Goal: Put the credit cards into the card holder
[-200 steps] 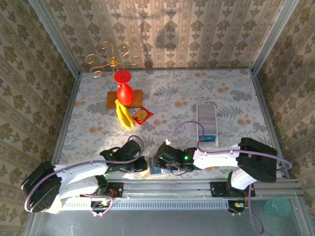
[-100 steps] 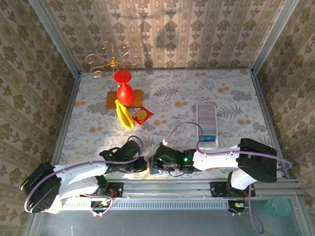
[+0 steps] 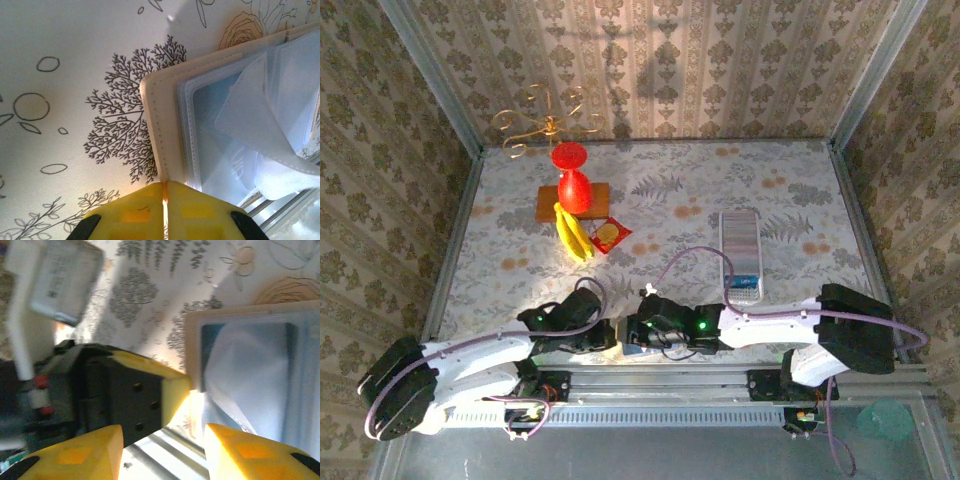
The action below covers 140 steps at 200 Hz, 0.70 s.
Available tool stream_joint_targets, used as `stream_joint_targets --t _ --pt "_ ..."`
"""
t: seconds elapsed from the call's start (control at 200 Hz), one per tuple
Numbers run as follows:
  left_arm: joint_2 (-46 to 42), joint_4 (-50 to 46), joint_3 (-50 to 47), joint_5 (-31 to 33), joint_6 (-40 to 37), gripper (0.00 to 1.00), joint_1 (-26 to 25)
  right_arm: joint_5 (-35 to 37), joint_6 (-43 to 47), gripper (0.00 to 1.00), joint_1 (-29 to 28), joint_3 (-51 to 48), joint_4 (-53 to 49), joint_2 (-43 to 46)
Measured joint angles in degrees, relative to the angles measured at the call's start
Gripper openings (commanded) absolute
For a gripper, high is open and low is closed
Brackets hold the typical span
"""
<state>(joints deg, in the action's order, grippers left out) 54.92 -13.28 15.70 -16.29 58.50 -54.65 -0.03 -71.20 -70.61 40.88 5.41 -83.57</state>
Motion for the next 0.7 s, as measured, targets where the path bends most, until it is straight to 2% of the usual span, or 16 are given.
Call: stream_joint_targets --t 0.295,0.465,0.6,0.7 --pt "-0.46 0.0 -0.31 0.02 0.46 0.09 0.07 1.53 0.92 0.44 -0.15 -0.11 -1.42 6.54" --pt "-0.55 0.0 -0.31 0.04 0.55 0.1 0.13 4.92 2.12 0.41 0.0 -0.11 -7.13 10.69" --pt "-0.85 -0.02 -0.31 0.33 0.74 0.13 0.17 6.62 6.1 0.42 1.55 -0.11 -12.68 13.16" --pt "-1.42 -0.35 -0.31 0.83 0.94 0.14 0.42 7.82 12.46 0.43 3.8 -0.11 -16.63 15.65"
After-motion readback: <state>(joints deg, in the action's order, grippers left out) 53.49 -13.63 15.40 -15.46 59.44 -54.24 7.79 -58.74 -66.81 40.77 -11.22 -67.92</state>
